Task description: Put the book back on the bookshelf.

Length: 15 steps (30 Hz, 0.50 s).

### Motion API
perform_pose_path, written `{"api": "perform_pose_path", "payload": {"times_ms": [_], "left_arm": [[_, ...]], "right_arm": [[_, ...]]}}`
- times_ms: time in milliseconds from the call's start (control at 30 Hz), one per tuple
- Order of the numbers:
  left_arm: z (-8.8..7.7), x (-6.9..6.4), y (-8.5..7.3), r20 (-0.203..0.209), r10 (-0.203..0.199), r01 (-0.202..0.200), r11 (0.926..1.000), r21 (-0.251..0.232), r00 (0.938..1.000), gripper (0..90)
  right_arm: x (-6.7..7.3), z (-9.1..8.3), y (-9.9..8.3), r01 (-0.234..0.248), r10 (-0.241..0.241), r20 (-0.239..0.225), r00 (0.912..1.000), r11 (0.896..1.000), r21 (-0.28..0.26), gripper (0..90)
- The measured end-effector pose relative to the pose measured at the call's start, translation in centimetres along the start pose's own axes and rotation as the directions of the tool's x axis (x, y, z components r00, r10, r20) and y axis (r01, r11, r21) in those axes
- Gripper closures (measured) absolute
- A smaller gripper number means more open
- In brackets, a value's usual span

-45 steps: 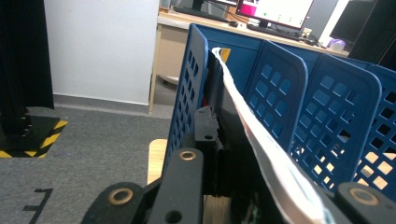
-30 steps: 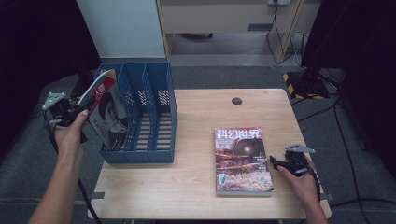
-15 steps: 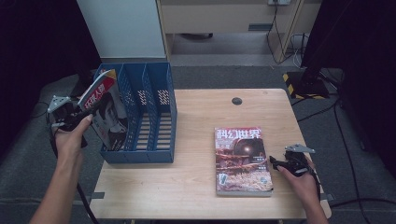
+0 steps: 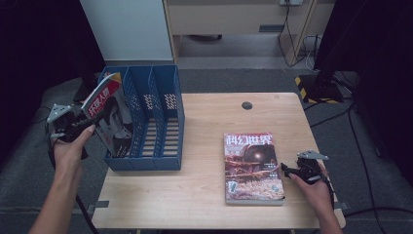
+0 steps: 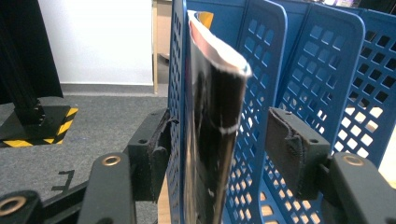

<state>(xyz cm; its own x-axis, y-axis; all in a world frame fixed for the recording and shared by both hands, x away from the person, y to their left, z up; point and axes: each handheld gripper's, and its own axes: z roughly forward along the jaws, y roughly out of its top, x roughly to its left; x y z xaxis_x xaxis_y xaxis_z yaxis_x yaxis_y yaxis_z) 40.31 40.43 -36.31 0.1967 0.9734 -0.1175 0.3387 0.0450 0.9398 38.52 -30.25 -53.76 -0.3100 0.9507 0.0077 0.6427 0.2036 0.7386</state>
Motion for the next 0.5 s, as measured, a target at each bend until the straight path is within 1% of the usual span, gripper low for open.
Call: {"api": "perform_pose_path", "payload": {"times_ms": [300,500], "left_arm": [[-0.6,-0.2,-0.5,-0.002,-0.004,0.004,1.0,0.004,1.0,39.2],[-1.1,-0.5,-0.9,-0.008,0.019,-0.018,0.9997,0.017,0.9998,39.2]], "right_arm": [[0.0,0.0,0.0,0.004,-0.004,-0.003,1.0,1.0,0.001,21.4],[0.1,0.0,0.0,0.004,-0.004,-0.004,1.0,1.0,0.002,20.7]]}}
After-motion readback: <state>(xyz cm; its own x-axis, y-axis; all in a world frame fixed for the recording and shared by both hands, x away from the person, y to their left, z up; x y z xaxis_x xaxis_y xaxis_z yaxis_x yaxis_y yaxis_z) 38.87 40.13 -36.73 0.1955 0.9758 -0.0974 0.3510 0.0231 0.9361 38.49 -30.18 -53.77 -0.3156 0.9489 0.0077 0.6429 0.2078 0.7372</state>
